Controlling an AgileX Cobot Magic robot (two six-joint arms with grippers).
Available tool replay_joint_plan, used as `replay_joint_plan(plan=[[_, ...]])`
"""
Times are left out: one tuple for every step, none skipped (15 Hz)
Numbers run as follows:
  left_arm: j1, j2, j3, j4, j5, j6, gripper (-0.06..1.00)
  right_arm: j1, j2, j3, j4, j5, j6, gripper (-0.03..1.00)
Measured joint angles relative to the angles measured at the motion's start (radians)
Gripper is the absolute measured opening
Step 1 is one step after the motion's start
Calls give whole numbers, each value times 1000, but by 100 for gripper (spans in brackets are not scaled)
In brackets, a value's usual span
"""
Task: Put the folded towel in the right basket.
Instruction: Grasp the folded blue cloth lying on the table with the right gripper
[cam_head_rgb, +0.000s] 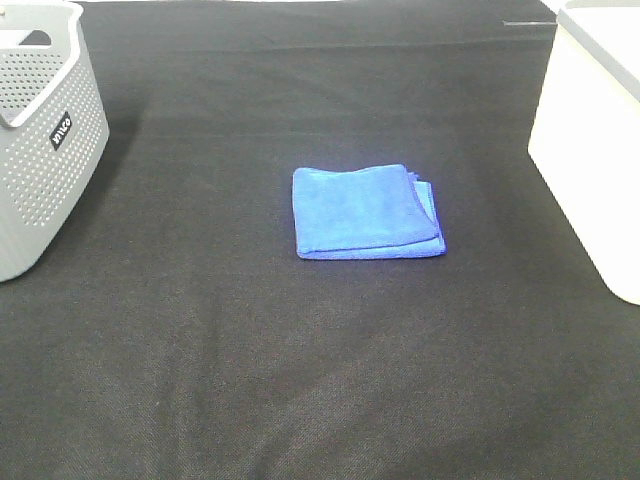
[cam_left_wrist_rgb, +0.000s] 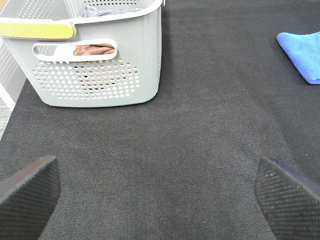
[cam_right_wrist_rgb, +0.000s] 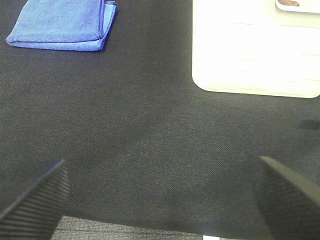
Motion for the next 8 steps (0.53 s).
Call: replay_joint_plan(plan=[[0,0,0,0,0,0,99,0,0,0,0,0,0,96],[0,0,0,0,0,0,99,0,0,0,0,0,0,96],[0,0,0,0,0,0,99,0,0,0,0,0,0,96],[0,0,0,0,0,0,99,0,0,0,0,0,0,96],[0,0,0,0,0,0,99,0,0,0,0,0,0,96],[0,0,0,0,0,0,99,0,0,0,0,0,0,96],[0,0,0,0,0,0,99,0,0,0,0,0,0,96],[0,0,0,0,0,0,99,0,0,0,0,0,0,96]])
